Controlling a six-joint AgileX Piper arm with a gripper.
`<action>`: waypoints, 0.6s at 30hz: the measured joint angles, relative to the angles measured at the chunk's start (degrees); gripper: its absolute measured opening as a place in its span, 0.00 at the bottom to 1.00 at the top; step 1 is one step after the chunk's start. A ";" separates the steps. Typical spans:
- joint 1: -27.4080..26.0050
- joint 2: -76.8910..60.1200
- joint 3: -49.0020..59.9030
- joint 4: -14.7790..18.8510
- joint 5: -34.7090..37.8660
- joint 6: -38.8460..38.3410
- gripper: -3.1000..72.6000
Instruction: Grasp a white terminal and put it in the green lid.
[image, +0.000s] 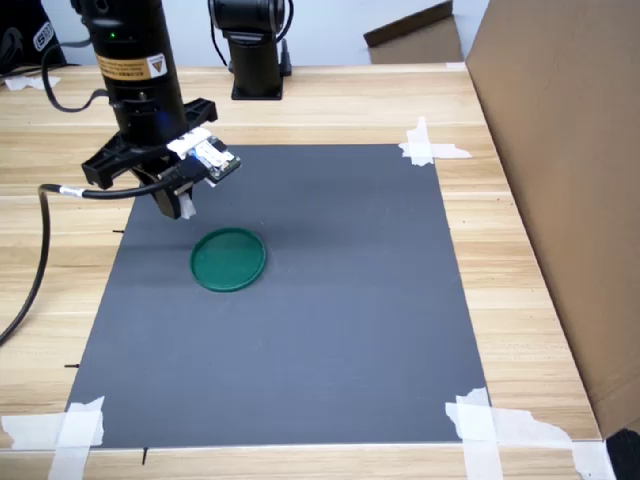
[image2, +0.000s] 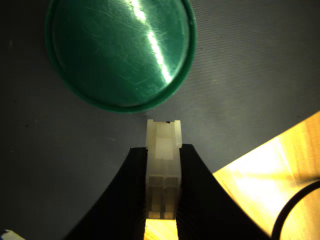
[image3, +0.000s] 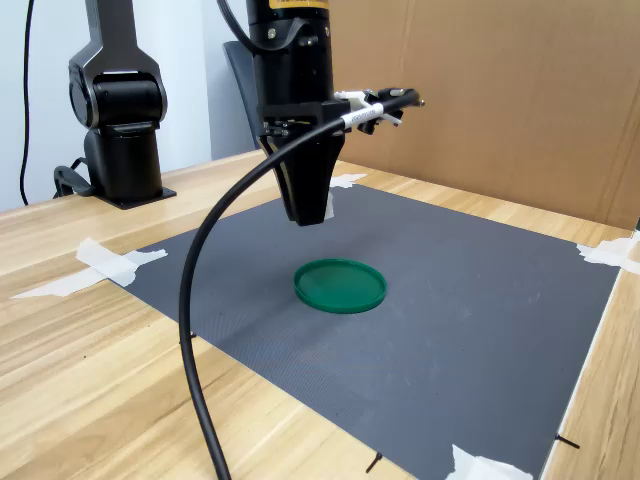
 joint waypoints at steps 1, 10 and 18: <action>0.22 0.13 -0.01 -0.04 0.42 1.05 0.15; 7.40 3.97 -0.12 -7.65 2.49 16.78 0.15; 7.40 4.55 -0.12 -7.59 2.23 17.44 0.15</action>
